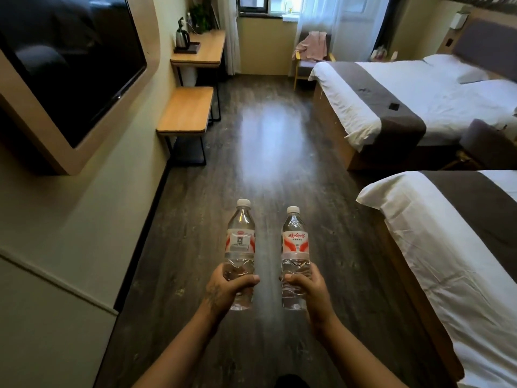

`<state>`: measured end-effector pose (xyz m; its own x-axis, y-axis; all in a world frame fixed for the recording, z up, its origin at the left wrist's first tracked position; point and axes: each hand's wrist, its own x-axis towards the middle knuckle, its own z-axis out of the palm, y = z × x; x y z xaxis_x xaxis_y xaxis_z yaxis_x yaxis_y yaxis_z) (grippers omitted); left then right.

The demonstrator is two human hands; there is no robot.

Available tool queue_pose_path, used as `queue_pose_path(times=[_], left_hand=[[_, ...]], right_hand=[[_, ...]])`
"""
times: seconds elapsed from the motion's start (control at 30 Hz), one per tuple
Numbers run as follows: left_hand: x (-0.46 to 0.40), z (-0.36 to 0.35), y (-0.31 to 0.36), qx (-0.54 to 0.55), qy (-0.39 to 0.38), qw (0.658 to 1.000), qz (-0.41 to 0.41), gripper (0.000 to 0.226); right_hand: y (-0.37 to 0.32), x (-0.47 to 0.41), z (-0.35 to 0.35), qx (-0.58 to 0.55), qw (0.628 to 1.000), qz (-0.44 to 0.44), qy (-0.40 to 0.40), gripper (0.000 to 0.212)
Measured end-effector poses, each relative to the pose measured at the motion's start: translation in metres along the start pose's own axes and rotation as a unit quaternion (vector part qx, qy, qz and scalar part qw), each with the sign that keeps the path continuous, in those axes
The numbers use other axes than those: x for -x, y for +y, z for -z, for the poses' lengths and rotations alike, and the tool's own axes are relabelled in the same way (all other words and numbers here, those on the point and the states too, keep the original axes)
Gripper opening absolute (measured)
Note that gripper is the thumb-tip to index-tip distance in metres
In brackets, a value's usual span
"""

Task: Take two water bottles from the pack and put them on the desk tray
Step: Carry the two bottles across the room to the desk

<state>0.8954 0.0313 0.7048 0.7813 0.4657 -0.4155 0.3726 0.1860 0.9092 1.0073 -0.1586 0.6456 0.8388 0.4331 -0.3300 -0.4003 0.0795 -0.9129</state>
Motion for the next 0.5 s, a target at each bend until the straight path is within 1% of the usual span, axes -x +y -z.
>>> queue_pose_path(times=[0.17, 0.3, 0.43, 0.5], left_hand=[[-0.079, 0.003, 0.027, 0.006, 0.003, 1.0, 0.004, 0.094], [-0.154, -0.003, 0.057, 0.002, 0.014, 1.0, 0.001, 0.094], [-0.236, -0.009, 0.094, 0.01, 0.029, 0.999, 0.014, 0.082], [-0.276, -0.011, 0.114, 0.016, 0.032, 0.999, 0.022, 0.083]], right_hand=[[-0.022, -0.08, -0.013, 0.02, 1.0, 0.009, -0.006, 0.061], [-0.044, -0.164, -0.018, 0.029, 0.999, 0.013, -0.021, 0.059], [-0.073, -0.252, -0.026, 0.024, 0.999, 0.01, -0.032, 0.062], [-0.089, -0.294, -0.03, 0.019, 0.999, 0.003, -0.039, 0.068]])
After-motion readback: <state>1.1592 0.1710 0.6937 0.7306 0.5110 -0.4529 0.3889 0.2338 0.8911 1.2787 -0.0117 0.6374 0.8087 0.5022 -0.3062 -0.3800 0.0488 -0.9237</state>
